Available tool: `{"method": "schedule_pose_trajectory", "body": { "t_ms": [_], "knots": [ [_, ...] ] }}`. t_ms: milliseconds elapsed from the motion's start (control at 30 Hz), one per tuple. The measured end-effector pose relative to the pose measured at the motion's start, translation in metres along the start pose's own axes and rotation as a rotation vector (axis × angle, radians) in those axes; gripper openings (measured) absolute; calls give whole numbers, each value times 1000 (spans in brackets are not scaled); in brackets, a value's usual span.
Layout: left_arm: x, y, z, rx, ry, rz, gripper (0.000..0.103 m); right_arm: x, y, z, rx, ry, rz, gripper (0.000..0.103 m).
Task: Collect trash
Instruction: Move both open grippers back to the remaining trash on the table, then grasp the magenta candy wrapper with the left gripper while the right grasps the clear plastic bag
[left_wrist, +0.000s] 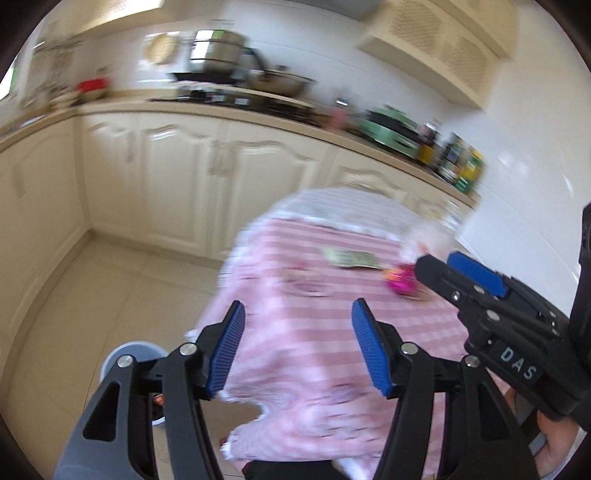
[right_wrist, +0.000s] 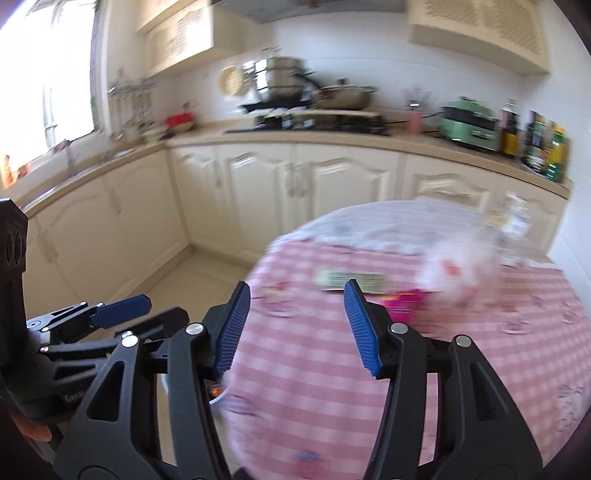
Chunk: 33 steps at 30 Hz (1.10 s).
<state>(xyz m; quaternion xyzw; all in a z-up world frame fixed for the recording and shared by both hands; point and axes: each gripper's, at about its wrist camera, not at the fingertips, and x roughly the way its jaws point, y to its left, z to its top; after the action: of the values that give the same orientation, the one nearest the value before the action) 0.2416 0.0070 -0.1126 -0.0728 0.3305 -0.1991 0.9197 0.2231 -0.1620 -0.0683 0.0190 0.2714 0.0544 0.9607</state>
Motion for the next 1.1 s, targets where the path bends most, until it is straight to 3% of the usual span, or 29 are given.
{"method": "schedule_pose_trajectory", "body": {
  "t_ms": [300,400,700,733,767,800,933,1100],
  "knots": [
    [66,-92,8,142,130,-100,63,-10,-112,-17,149,13,-131,58],
    [92,-113,11,172,159,-80,63,-8,-136,-21,183,25,-147,59],
    [140,-127,22,189,213,-19,63,11,-177,-24,252,65,-140,60],
    [143,-127,22,191,218,-15,60,14,-178,-23,255,70,-139,61],
    [145,-128,22,192,217,-9,39,16,-180,-21,257,74,-136,62],
    [148,-128,23,195,226,-7,32,19,-181,-19,259,78,-131,62],
    [134,-125,26,190,175,-32,30,31,-185,-11,287,94,-106,69],
    [92,-112,43,145,36,-40,30,54,-184,3,320,126,-73,72]
  ]
}}
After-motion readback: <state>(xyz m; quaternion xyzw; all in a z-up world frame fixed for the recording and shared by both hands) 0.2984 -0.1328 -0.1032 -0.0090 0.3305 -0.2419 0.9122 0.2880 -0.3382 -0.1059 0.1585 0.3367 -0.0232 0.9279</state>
